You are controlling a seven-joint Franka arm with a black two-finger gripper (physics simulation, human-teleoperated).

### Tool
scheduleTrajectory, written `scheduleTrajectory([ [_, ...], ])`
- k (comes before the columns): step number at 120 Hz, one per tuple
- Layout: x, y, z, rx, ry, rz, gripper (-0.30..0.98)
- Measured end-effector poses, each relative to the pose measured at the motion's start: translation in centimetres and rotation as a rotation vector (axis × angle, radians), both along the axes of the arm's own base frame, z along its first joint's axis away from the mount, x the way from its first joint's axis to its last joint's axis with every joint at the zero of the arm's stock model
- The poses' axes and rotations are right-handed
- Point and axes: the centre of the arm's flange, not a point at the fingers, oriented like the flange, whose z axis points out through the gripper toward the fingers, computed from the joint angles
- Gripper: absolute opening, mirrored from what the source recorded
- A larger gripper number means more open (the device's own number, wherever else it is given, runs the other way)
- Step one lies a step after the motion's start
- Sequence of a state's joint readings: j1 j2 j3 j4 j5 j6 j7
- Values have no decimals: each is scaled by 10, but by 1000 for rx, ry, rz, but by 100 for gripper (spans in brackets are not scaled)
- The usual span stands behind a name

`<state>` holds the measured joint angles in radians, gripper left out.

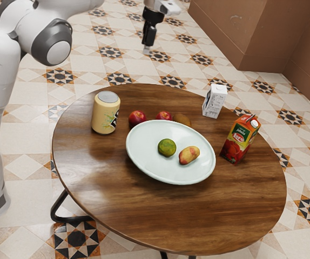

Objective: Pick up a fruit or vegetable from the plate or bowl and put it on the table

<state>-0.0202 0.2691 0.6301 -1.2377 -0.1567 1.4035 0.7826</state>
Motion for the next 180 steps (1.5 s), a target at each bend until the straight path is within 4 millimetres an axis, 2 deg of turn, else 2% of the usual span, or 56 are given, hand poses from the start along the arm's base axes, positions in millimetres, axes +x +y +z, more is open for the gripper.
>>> scheduleTrajectory([
  [4,-2,-1,5,-2,-10,-26,68],
  [12,-16,-5,33,-1,-62,-81,68],
  [17,-28,-10,58,5,-111,-119,68],
  [20,-37,-20,78,17,-143,-157,69],
  [26,-44,-58,109,33,-189,-264,69],
  [33,-34,-112,116,49,-171,-403,69],
  [38,-23,-157,107,61,-131,-507,69],
  [42,-16,-197,93,54,-94,-601,69],
  [47,-24,-254,68,5,-62,-756,68],
  [50,-34,-275,56,-23,-52,-828,68],
  [52,-40,-273,48,-38,-46,-841,68],
  [57,-50,-246,34,-54,-37,-815,68],
  [60,-53,-237,30,-57,-36,-808,68],
  [74,-56,-224,16,-55,-27,-812,69],
  [86,-63,-232,-8,-77,5,-848,69],
  [93,-77,-239,-7,-76,-6,-879,69],
  [101,-84,-250,-10,-63,-3,-908,69],
  [116,-85,-256,-11,-42,1,-918,69],
  [150,-84,-255,-13,-1,33,-850,69],
  [169,-94,-298,-19,40,79,-824,69],
  [174,-96,-302,-27,43,98,-804,69],
  [180,-97,-295,-36,38,118,-759,69],
])
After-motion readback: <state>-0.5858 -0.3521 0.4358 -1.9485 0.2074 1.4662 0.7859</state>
